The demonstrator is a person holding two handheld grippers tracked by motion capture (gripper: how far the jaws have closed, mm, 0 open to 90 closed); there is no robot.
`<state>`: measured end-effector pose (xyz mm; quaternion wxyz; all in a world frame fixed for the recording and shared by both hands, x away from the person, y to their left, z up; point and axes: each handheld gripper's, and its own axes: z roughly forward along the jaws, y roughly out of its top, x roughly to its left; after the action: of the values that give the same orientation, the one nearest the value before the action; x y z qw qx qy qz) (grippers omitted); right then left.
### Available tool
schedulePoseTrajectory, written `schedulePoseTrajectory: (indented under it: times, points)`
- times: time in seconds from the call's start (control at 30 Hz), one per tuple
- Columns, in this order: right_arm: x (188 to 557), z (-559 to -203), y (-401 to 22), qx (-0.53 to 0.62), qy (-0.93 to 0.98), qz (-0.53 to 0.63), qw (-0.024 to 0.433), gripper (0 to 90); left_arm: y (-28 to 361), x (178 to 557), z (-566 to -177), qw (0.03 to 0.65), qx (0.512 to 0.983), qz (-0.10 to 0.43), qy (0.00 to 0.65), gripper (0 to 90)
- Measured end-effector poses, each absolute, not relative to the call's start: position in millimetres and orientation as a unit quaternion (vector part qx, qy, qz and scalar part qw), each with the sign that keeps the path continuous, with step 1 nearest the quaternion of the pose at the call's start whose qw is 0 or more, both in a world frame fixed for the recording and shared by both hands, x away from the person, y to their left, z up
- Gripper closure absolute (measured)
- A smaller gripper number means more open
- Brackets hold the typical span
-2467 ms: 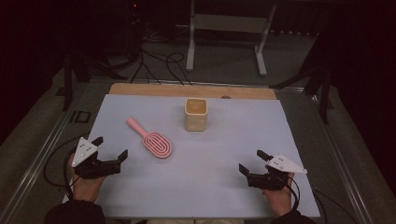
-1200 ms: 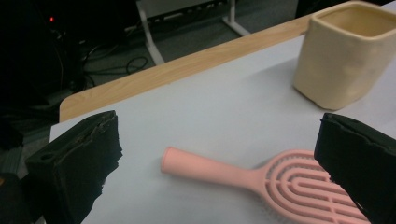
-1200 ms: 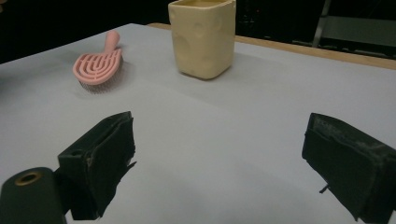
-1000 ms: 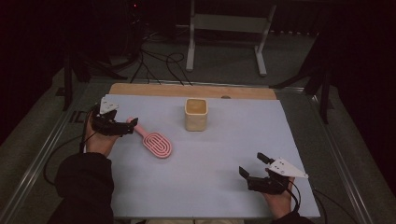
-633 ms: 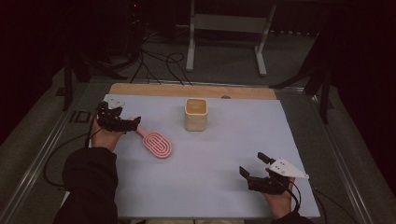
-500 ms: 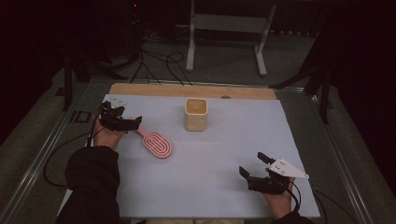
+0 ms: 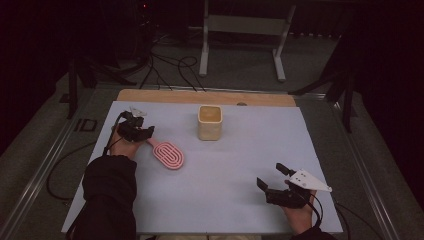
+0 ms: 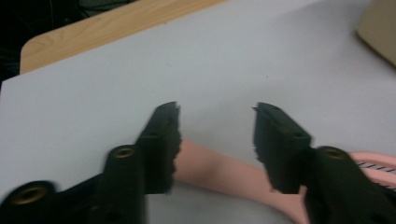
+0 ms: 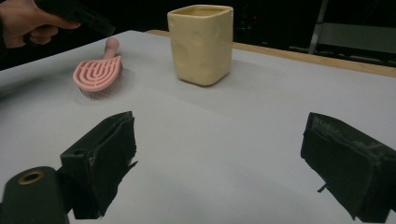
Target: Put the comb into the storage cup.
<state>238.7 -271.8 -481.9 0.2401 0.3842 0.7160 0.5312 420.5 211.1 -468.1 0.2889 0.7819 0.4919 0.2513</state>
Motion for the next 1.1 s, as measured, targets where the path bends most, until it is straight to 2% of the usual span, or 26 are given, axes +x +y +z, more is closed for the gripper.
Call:
schedulePoseTrajectory:
  times: [0.03, 0.1, 0.13, 0.17, 0.2, 0.23, 0.27, 0.3, 0.53, 1.1]
  points:
    - [239, -482, -272, 0.384, 0.716, 0.531, 0.24, 9.9, 210, 421, -469, 0.286, 0.784, 0.248, 0.492, 52.4]
    - [239, -482, -272, 0.384, 0.716, 0.531, 0.239, 9.9, 207, 422, -472, 0.282, 0.792, 0.239, 0.487, 62.3]
    - [239, -482, -272, 0.384, 0.716, 0.53, 0.241, 10.1, 205, 423, -473, 0.279, 0.794, 0.236, 0.485, 70.1]
    - [239, -482, -272, 0.384, 0.716, 0.53, 0.241, 10.1, 204, 423, -475, 0.277, 0.798, 0.231, 0.483, 70.1]
    - [239, -482, -273, 0.385, 0.715, 0.532, 0.24, 11.1, 202, 423, -476, 0.276, 0.801, 0.226, 0.48, 78.5]
    - [239, -482, -273, 0.385, 0.715, 0.532, 0.24, 11.1, 200, 423, -478, 0.27, 0.805, 0.226, 0.478, 78.5]
    - [239, -482, -273, 0.386, 0.714, 0.534, 0.238, 11.1, 198, 425, -482, 0.261, 0.808, 0.221, 0.48, 86.7]
    - [239, -482, -273, 0.386, 0.714, 0.534, 0.238, 11.1, 198, 425, -482, 0.261, 0.808, 0.221, 0.48, 89.3]
    - [237, -480, -277, 0.388, 0.709, 0.538, 0.241, 11.1, 196, 427, -490, 0.24, 0.815, 0.206, 0.486, 90.0]
    - [237, -481, -276, 0.389, 0.711, 0.535, 0.239, 11.2, 206, 411, -482, 0.213, 0.828, 0.225, 0.467, 88.0]
